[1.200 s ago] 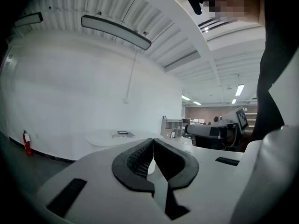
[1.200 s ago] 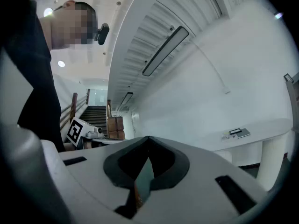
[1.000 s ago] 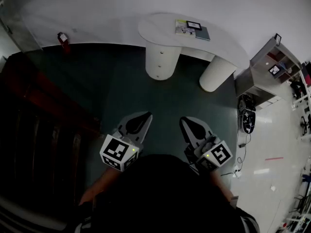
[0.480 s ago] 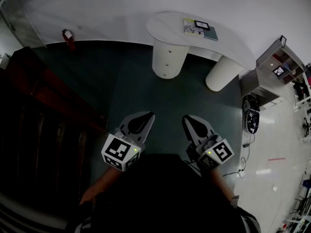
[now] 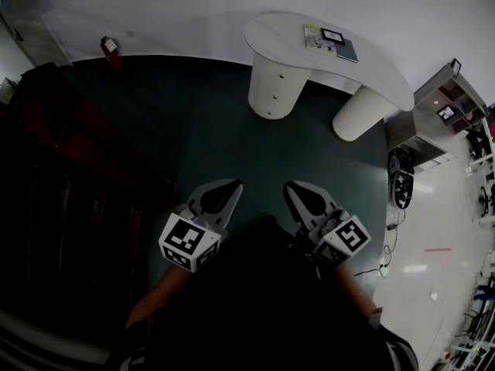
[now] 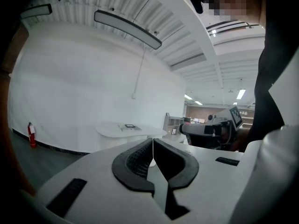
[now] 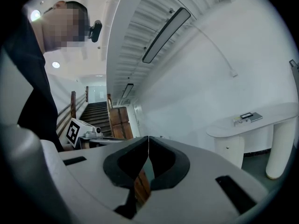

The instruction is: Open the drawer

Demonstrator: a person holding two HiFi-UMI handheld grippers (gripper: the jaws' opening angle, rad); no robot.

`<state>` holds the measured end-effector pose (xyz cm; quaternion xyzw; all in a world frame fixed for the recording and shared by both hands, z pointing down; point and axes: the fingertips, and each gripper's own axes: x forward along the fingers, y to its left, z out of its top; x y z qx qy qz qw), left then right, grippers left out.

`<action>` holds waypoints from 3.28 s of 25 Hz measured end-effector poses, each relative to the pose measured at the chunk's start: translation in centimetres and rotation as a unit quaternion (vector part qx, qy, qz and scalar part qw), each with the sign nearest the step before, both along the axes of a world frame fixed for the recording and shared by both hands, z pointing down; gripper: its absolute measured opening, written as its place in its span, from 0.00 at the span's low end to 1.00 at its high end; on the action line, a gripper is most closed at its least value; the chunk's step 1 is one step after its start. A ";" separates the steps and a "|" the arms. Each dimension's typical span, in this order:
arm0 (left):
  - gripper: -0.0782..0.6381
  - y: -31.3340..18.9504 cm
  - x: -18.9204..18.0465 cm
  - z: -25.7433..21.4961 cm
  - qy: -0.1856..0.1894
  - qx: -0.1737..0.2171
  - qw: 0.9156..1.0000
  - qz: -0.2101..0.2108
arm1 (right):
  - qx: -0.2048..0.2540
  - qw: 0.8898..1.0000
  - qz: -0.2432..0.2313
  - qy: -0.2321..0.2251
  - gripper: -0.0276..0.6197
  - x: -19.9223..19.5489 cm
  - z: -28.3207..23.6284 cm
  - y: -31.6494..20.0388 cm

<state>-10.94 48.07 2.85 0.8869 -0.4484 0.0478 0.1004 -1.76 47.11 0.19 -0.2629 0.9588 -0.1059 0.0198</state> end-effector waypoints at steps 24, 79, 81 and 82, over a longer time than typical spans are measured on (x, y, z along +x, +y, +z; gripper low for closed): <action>0.13 -23.9 0.6 1.0 0.005 -0.020 1.000 -0.016 | -0.030 0.999 -0.036 -0.010 0.07 0.6 2.1 -23.7; 0.13 -63.1 5.8 24.6 -0.022 -0.083 0.996 0.032 | -0.092 0.994 -0.043 0.029 0.07 2.5 27.7 -62.1; 0.13 -64.1 5.3 28.3 -0.008 -0.088 0.996 0.029 | -0.094 0.994 -0.044 0.031 0.07 2.2 31.2 -63.1; 0.13 -64.7 5.0 30.1 0.003 -0.092 0.995 0.026 | -0.094 0.994 -0.043 0.030 0.07 2.0 32.9 -63.7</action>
